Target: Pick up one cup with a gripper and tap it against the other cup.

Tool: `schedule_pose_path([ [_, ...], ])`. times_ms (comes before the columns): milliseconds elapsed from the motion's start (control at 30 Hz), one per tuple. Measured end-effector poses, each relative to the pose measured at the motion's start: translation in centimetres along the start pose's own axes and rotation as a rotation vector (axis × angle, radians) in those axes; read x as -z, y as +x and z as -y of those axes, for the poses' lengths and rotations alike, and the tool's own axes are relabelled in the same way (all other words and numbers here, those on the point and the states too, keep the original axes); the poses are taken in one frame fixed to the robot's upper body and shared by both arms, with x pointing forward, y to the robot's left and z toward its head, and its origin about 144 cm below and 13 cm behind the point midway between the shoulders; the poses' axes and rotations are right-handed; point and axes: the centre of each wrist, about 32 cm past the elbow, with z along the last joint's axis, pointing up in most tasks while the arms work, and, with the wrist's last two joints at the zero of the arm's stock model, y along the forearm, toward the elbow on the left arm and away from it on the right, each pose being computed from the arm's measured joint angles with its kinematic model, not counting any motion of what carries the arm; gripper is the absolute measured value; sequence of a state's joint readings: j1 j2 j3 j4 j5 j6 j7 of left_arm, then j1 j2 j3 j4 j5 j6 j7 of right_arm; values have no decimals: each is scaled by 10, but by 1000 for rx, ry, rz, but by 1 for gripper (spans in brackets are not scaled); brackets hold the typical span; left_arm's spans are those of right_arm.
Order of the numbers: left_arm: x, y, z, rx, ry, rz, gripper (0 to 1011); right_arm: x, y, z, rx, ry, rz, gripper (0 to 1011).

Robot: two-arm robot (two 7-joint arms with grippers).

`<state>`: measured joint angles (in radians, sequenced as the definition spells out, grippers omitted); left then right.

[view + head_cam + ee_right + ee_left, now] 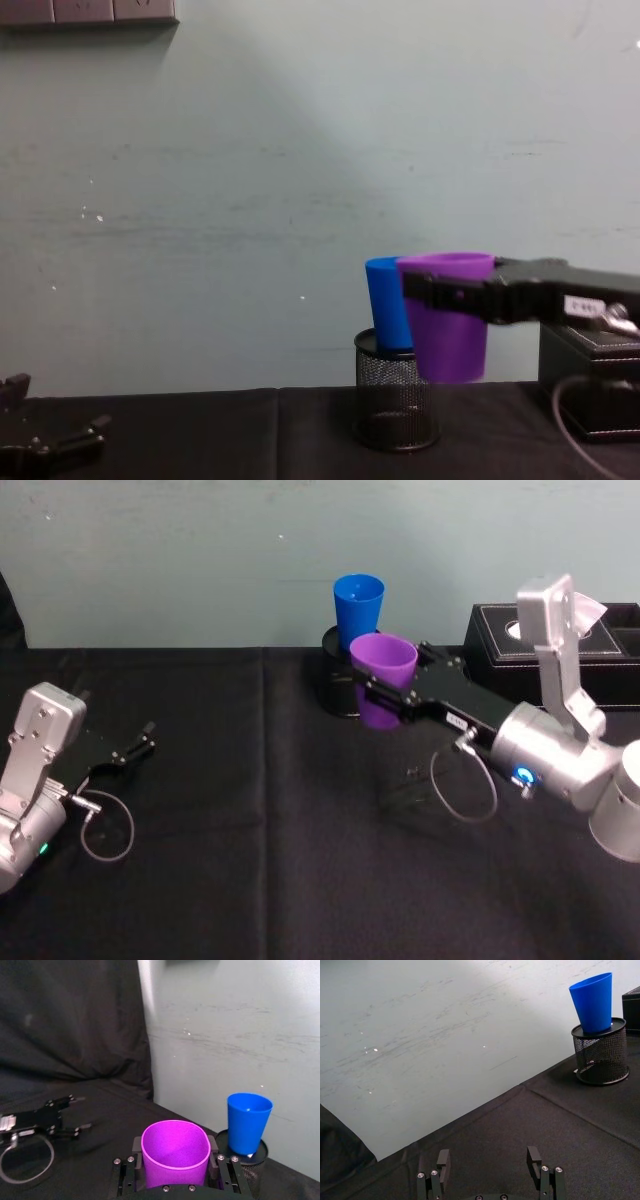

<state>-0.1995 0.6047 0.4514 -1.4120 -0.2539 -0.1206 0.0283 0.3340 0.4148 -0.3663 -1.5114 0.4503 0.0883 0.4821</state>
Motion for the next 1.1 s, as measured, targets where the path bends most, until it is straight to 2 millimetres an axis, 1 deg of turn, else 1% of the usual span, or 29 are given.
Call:
schedule_pose_path([
  [200,0,0,0,0,0,0,1000,19,-7,15,-35,13,8,731],
  [333,0,0,0,0,0,0,1000,27,-8,20,-49,11,13,731],
  [433,0,0,0,0,0,0,1000,38,-5,23,-79,7,-2,731],
  [533,0,0,0,0,0,0,1000,47,-2,24,-107,7,-16,731],
  [833,0,0,0,0,0,0,1000,62,6,22,-151,-6,-25,731],
  [1100,0,0,0,0,0,0,1000,69,8,20,-157,-31,-21,731],
])
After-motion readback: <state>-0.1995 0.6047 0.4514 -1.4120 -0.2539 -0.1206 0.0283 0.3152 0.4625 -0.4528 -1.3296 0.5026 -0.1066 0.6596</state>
